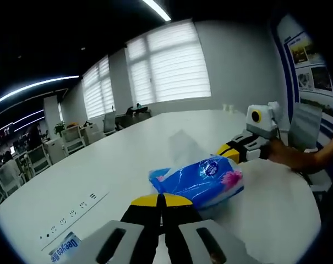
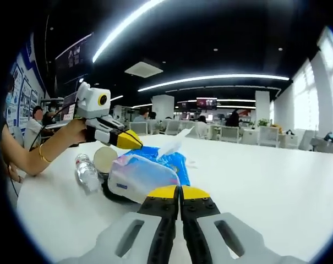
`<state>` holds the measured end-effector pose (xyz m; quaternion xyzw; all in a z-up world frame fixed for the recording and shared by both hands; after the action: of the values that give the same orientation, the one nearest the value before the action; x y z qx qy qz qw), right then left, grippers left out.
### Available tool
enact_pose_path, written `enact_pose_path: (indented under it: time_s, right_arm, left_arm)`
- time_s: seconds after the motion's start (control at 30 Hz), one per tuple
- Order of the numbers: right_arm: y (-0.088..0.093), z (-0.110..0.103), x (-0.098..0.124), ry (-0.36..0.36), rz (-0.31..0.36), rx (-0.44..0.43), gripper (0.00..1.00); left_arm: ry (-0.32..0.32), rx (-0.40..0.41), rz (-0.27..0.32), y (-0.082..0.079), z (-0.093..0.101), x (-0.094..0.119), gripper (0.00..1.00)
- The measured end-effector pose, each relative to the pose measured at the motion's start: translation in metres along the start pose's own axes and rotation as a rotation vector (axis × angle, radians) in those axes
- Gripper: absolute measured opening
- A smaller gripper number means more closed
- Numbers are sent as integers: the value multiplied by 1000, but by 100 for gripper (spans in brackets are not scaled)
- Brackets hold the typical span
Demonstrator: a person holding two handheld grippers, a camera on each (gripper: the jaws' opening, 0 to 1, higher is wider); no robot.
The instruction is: Arrange the tabletop items into an orderly group along one side of the table until the central work area is clear of visible clutter.
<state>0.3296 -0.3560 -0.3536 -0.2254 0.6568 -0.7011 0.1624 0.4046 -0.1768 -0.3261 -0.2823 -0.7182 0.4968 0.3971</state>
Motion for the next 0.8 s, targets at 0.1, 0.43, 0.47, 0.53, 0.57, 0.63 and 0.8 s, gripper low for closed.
enact_pose_path:
  time_s: [0.1, 0.43, 0.47, 0.53, 0.57, 0.63, 0.8]
  right_arm:
    - [-6, 5, -1, 6, 4, 1, 0]
    - [-15, 28, -11, -7, 10, -5, 0]
    - [-16, 30, -13, -8, 11, -7, 0]
    - [-17, 33, -14, -7, 6, -4, 0]
    - [-18, 34, -13, -5, 6, -2, 0]
    - [-20, 39, -14, -3, 9, -1, 0]
    - [-22, 53, -15, 14, 10, 2, 0]
  left_arm:
    - [1, 1, 12, -3, 3, 1, 0]
    - [-2, -24, 25, -19, 4, 2, 0]
    - [-2, -22, 28, -20, 4, 1, 0]
    - [-3, -30, 30, -23, 6, -1, 0]
    - [-4, -33, 29, -24, 7, -3, 0]
    - [-8, -51, 18, -24, 10, -6, 0]
    - [-5, -53, 19, -26, 14, -14, 0]
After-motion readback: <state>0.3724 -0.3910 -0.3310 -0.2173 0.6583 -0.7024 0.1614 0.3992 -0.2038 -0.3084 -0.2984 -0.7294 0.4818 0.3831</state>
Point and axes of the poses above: the point that each gripper's makers call its tool centre point, and the gripper's own axes: x roughly backward along the fingers, z roughly to its right, y roughly out of its underside, the point moved 4 cm from there along x, roughly backward along the fingers, and after that the axes turned 7 degrees about -y, right-handed, at the moved point
